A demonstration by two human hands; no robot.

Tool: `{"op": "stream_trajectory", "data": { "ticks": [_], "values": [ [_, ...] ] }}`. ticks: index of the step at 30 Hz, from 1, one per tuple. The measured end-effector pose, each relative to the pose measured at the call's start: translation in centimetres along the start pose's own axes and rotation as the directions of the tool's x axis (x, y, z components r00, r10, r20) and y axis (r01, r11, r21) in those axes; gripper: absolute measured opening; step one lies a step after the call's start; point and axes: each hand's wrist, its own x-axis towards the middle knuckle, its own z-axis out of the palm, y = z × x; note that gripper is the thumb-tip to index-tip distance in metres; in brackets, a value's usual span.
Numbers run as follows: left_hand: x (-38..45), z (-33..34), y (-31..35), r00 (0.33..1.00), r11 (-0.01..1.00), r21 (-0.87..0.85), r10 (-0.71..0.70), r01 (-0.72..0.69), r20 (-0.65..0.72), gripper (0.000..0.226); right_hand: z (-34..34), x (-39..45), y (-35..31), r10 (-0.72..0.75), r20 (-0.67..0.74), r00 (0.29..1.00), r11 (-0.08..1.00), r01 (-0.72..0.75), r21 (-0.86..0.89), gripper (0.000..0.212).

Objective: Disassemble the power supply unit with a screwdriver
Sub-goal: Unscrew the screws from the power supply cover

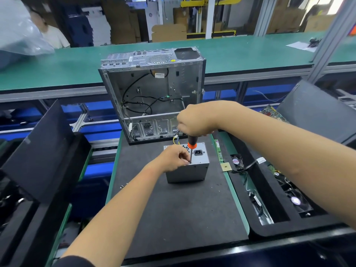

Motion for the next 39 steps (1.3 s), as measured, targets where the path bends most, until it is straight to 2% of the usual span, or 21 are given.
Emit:
{"op": "stream_trajectory", "data": {
  "ticks": [3,6,8,10,12,14,17,21,24,27,28,30,32,34,36,39],
  "values": [
    [0.1,0.1,0.2,1.0,1.0,0.023,0.003,-0.003,0.008,0.011,-0.4,-0.7,0.5,-0.117,-0.085,0.989,0.993,0.119,0.018,0.013],
    [0.1,0.1,0.3,1.0,0.999,0.034,0.001,-0.002,0.018,0.008,-0.9,-1.3,1.1,-0.183,-0.055,0.982,0.973,0.189,0.133,0.019],
    [0.1,0.1,0.4,0.999,1.0,0.023,-0.011,0.01,0.033,0.01,-0.7,-1.3,1.3,-0.173,-0.015,0.985,0.959,0.172,0.225,0.017],
    [0.1,0.0,0.5,0.998,0.999,0.008,-0.033,0.032,0.045,0.013,-0.3,-1.2,1.4,-0.091,-0.022,0.996,0.963,0.094,0.252,0.012],
    [0.2,-0.1,0.6,0.997,0.999,0.002,-0.048,0.048,0.063,0.014,-0.2,-0.8,1.5,0.046,0.005,0.999,0.969,-0.045,0.244,0.031],
    [0.3,-0.1,0.7,0.995,0.998,-0.001,-0.056,0.056,0.081,0.015,-0.1,-0.6,1.6,0.101,0.013,0.995,0.981,-0.102,0.167,0.042],
    [0.6,-0.1,0.8,0.993,0.998,0.021,-0.063,0.061,0.098,0.014,0.0,-0.9,1.9,-0.026,-0.044,0.999,0.992,0.031,0.119,0.027],
    [0.9,-0.2,0.5,0.99,0.994,0.078,-0.086,0.077,0.116,0.007,-0.1,-1.6,1.8,-0.146,-0.073,0.987,0.962,0.159,0.222,0.027],
    [1.2,-0.2,0.5,0.987,0.993,0.083,-0.098,0.088,0.127,0.012,0.4,-1.4,1.6,-0.065,-0.063,0.996,0.964,0.079,0.254,0.021],
    [1.5,-0.3,0.6,0.981,0.991,0.084,-0.112,0.099,0.157,0.017,0.1,-1.1,1.7,0.092,-0.014,0.996,0.97,-0.086,0.228,0.057],
    [1.6,-0.3,0.6,0.978,0.991,0.08,-0.116,0.104,0.171,0.018,0.0,-1.0,1.8,0.102,-0.01,0.995,0.976,-0.098,0.193,0.057],
    [1.7,-0.5,0.7,0.972,0.991,0.08,-0.126,0.112,0.199,0.016,-0.1,-0.8,2.1,0.054,-0.014,0.998,0.99,-0.051,0.13,0.04],
    [1.9,-0.7,0.8,0.966,0.989,0.091,-0.134,0.116,0.22,0.014,-0.2,-1.0,2.1,-0.017,-0.021,1.0,0.987,0.021,0.16,0.021],
    [2.1,-0.9,0.9,0.961,0.987,0.104,-0.146,0.125,0.235,0.015,-0.3,-1.2,2.1,-0.081,-0.018,0.997,0.976,0.083,0.203,0.02],
    [2.4,-1.0,1.0,0.959,0.985,0.117,-0.151,0.125,0.242,0.016,-0.1,-1.0,1.9,-0.078,-0.021,0.997,0.971,0.081,0.225,0.011],
    [2.6,-1.0,0.8,0.956,0.984,0.116,-0.159,0.133,0.246,0.022,0.1,-0.5,1.7,0.031,-0.015,0.999,0.984,-0.028,0.175,0.036]
  ]
}}
